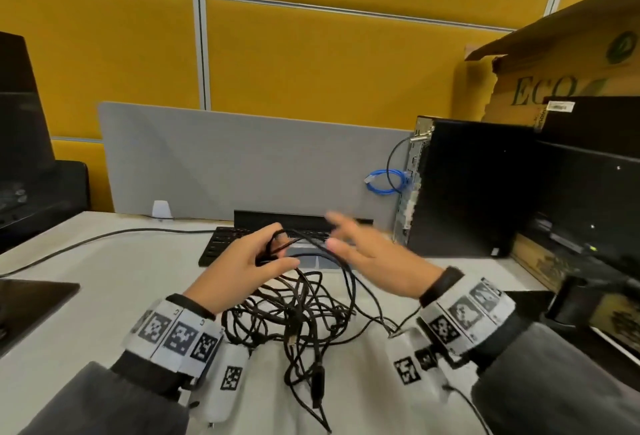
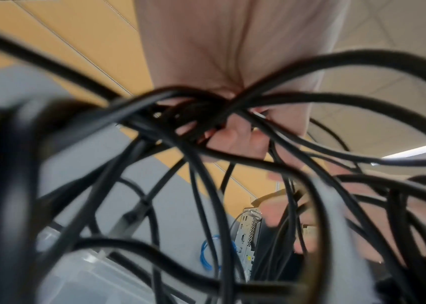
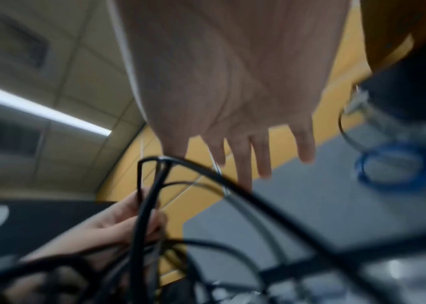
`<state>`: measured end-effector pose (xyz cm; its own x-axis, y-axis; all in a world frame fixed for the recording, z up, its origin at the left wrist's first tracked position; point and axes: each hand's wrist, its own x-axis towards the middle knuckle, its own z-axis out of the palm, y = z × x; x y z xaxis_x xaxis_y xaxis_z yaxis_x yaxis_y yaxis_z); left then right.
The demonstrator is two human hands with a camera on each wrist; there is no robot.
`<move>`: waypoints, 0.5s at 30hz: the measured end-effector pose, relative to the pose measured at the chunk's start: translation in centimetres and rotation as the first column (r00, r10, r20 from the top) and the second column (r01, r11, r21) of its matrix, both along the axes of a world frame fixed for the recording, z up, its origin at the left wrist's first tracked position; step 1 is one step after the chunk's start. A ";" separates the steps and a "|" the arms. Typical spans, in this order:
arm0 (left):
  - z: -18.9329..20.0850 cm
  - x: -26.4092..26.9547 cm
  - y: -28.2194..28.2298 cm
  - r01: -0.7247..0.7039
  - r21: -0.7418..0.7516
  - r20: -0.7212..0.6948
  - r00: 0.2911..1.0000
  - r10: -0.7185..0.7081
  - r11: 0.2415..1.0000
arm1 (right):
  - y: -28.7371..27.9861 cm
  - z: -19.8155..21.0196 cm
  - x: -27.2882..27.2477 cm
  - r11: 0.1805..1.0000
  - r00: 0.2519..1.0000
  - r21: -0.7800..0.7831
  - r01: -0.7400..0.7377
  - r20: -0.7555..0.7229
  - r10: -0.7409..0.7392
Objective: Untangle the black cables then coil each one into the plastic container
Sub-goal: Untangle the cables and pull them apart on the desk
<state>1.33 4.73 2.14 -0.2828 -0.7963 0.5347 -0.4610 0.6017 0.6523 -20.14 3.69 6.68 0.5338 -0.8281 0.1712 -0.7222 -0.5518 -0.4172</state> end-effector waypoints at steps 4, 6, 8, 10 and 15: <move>-1.0 -0.5 0.5 -0.036 -0.046 -0.050 0.998 0.034 0.998 | 1.5 -1.3 1.2 0.946 0.972 0.313 -0.080 0.235 0.004; -1.7 -0.5 0.3 -0.071 -0.037 -0.074 0.995 0.068 0.997 | 2.1 -1.2 0.6 0.953 0.964 0.300 -0.041 0.263 -0.041; -2.3 -0.1 0.0 -0.109 -0.033 -0.100 0.989 0.105 0.993 | 2.6 -0.7 -0.1 0.951 0.972 0.307 -0.034 0.234 -0.040; -2.9 0.2 -0.3 -0.134 -0.030 -0.132 0.983 0.129 0.990 | 2.8 -0.2 -1.1 0.961 0.996 0.276 -0.023 0.091 -0.002; -4.0 1.8 -0.9 -0.177 0.058 -0.133 0.974 0.184 0.982 | 1.3 2.9 -4.3 0.983 0.938 0.065 0.174 0.293 -0.186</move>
<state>3.09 3.88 -1.87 -0.0585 -0.8519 0.5205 -0.4634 0.4850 0.7416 -24.41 4.94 9.55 0.3051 -0.9145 0.2657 -0.6481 -0.4039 -0.6457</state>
